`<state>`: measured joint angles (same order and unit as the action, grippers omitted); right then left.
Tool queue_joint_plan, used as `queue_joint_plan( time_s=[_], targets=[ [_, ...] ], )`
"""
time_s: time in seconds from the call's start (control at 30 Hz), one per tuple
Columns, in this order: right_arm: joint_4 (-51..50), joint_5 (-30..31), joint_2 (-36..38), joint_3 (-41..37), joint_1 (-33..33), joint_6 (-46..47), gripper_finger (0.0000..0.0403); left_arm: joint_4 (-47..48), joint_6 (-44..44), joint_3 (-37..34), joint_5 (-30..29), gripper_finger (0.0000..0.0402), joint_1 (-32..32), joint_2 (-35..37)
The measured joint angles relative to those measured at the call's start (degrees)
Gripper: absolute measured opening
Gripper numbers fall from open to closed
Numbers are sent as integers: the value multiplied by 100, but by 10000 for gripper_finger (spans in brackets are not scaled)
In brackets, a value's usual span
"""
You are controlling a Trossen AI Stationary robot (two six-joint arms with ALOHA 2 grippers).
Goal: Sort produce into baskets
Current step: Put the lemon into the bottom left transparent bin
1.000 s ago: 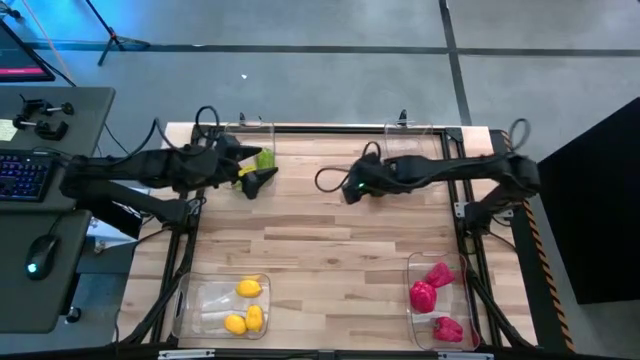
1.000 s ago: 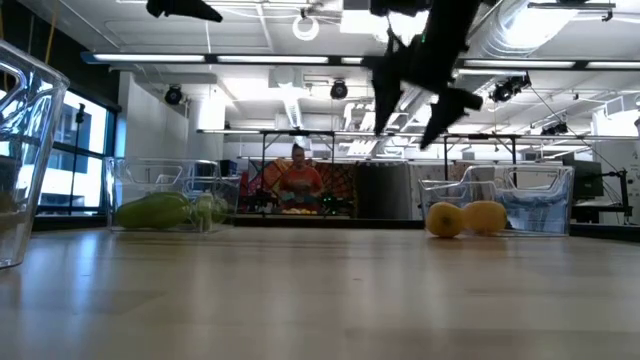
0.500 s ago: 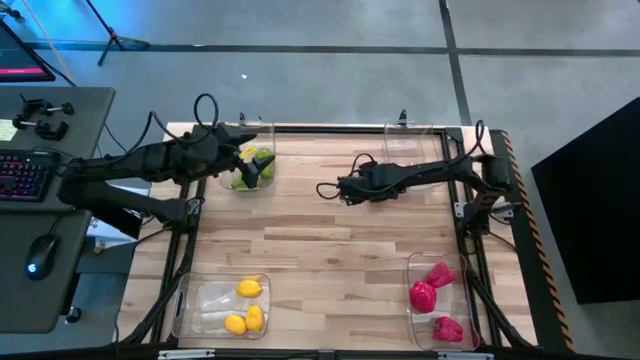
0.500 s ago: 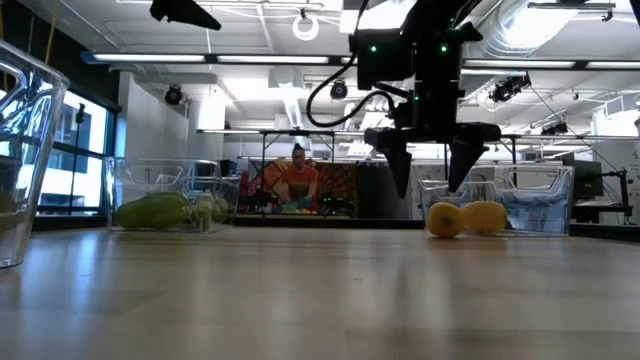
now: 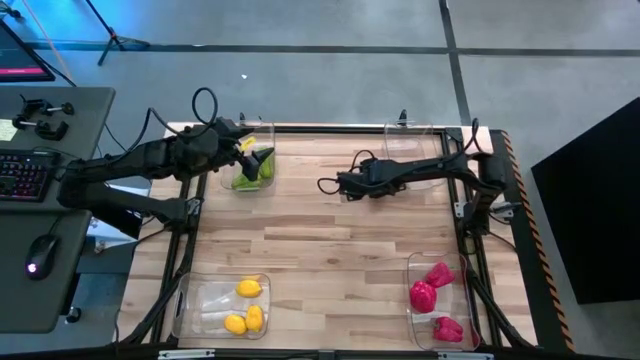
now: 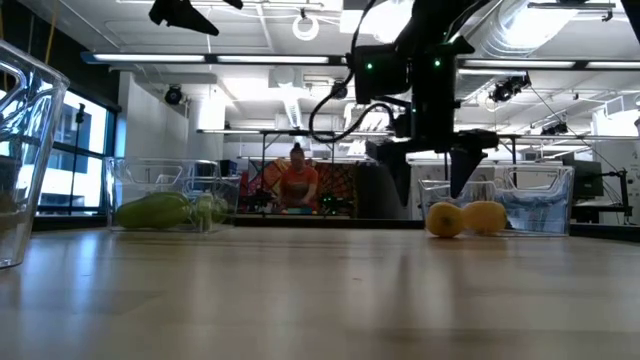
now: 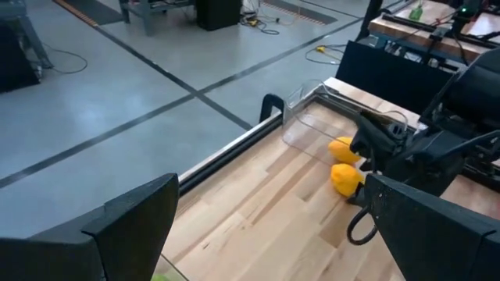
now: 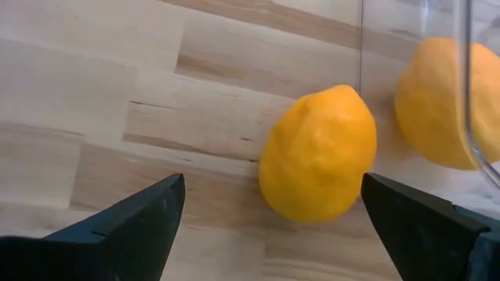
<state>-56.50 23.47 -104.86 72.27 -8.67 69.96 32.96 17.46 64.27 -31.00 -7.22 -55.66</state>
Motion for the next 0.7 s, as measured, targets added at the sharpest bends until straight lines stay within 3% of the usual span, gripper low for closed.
queue_joint_plan(
  time_s=[0.33,0.53,0.7],
  targets=[
    [208,-318,-232,2,-53,-520,378,-15,47,1,-7,395,0,0],
    [661,-1051,-238,4,290,-1043,378,-14,180,2,-4,395,0,0],
    [617,-1065,96,7,523,-943,378,-6,183,2,-4,395,0,0]
  ],
)
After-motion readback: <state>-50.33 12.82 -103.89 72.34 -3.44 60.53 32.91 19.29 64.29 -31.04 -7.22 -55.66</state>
